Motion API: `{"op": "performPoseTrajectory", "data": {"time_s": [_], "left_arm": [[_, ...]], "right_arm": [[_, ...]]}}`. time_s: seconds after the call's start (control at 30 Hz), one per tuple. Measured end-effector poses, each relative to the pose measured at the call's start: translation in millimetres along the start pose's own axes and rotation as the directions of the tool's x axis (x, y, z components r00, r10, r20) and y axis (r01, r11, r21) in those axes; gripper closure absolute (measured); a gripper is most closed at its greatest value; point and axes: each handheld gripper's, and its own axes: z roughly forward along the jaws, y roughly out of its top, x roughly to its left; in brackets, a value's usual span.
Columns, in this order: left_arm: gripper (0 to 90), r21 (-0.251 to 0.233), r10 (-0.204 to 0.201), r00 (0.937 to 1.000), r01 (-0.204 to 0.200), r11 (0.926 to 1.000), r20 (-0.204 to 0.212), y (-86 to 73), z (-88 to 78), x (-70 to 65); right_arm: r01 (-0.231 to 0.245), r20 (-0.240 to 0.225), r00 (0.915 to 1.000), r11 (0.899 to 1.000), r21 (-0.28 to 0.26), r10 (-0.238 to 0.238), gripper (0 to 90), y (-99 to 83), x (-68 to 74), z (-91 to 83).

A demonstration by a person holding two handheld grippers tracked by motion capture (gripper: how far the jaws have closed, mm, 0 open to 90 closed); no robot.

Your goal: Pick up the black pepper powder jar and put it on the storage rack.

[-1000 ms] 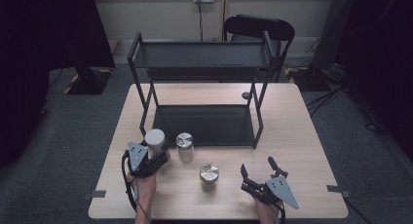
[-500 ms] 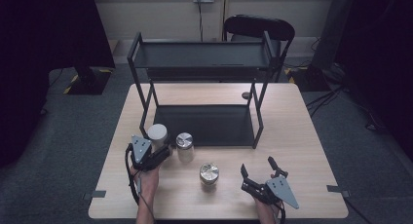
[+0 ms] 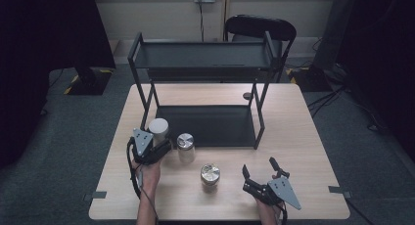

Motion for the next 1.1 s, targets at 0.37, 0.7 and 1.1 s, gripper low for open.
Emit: {"op": "performPoseTrajectory", "data": {"time_s": [0.37,0.7,1.1], "left_arm": [[34.2,-0.007,0.000,0.9999,0.000,1.0000,-0.011,12.7,12.8,2.3],[34.2,0.013,-0.009,0.9999,0.009,0.9999,-0.015,17.5,24.0,5.6],[34.2,0.026,0.024,0.9996,-0.024,0.9994,-0.014,32.8,38.1,2.2]], "right_arm": [[0.004,-0.005,1.0000,1.000,0.000,-0.004,3.3,-0.1,-0.3,-0.1],[0.007,-0.007,1.0000,1.000,0.000,-0.007,3.3,-0.1,-0.5,-0.1],[0.005,-0.007,1.0000,1.000,0.000,-0.005,3.3,-0.1,-0.5,-0.2]]}}
